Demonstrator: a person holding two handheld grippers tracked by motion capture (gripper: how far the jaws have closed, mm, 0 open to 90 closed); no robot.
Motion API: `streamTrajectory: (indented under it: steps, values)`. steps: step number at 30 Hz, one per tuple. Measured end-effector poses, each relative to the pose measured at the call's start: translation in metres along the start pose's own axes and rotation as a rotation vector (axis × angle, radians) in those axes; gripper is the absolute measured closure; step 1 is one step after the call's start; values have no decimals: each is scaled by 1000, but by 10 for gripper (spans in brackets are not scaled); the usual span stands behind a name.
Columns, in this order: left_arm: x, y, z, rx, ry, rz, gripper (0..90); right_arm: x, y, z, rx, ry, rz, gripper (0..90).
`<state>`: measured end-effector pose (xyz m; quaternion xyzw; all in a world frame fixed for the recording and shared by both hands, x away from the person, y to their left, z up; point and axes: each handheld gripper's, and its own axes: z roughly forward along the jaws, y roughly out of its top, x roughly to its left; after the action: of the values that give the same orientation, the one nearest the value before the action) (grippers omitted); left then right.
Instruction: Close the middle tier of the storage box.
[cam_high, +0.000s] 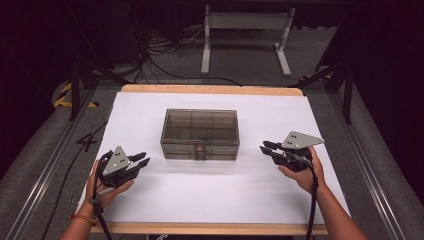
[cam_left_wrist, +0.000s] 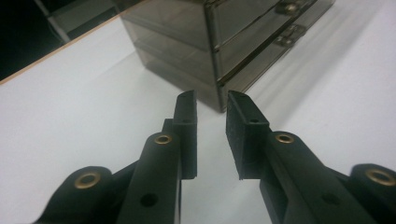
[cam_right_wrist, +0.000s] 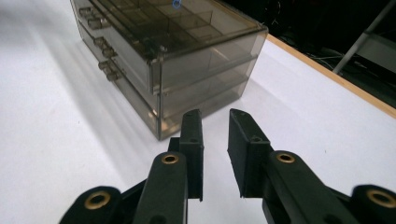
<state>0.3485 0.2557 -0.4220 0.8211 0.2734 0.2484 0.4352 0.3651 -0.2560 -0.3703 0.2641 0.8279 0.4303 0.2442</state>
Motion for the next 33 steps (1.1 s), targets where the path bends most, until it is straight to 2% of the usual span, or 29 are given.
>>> streamTrajectory:
  steps: [2, 8, 11, 13, 14, 15, 16, 18, 19, 22, 24, 26, 27, 28, 30, 33]
  values:
    - [4, -2, -3, -2, 12, -4, 718, 1, -6, -5, 0, -2, 2, 742]
    - [9, -9, -8, -2, 5, -25, 633, 4, -22, -15, -3, -16, 13, 664]
    - [10, -11, -9, 3, 12, -28, 553, 5, -32, -23, -10, -27, 22, 592]
    - [11, -12, -10, 5, 14, -32, 528, 5, -34, -25, -15, -29, 25, 579]
    - [12, -14, -10, 15, 22, -33, 482, 5, -40, -29, -12, -38, 33, 531]
    - [12, -14, -10, 15, 22, -33, 451, 5, -40, -29, -12, -38, 33, 531]
    - [13, -17, -11, 11, 9, -49, 419, 5, -46, -33, -11, -47, 46, 468]
    - [13, -18, -11, 19, 18, -49, 403, 5, -48, -34, -8, -50, 51, 448]
    - [13, -18, -11, 22, 25, -50, 323, 3, -55, -39, -6, -60, 53, 383]
    - [13, -21, -12, 31, 29, -53, 301, 3, -62, -43, 1, -76, 62, 341]
    - [12, -24, -11, 34, 16, -67, 249, 1, -69, -48, -1, -84, 68, 298]
    - [11, -27, -9, 41, 6, -65, 216, 0, -76, -52, 0, -91, 85, 252]
    - [9, -29, -8, 50, 23, -74, 196, -1, -81, -54, -3, -94, 96, 243]
    - [9, -31, -7, 53, 16, -77, 176, -1, -87, -57, -5, -102, 105, 218]
    - [8, -35, -8, 43, -1, -90, 154, -2, -96, -61, -10, -118, 135, 188]
    - [8, -40, -7, 37, -6, -110, 123, -3, -108, -62, -7, -138, 168, 153]
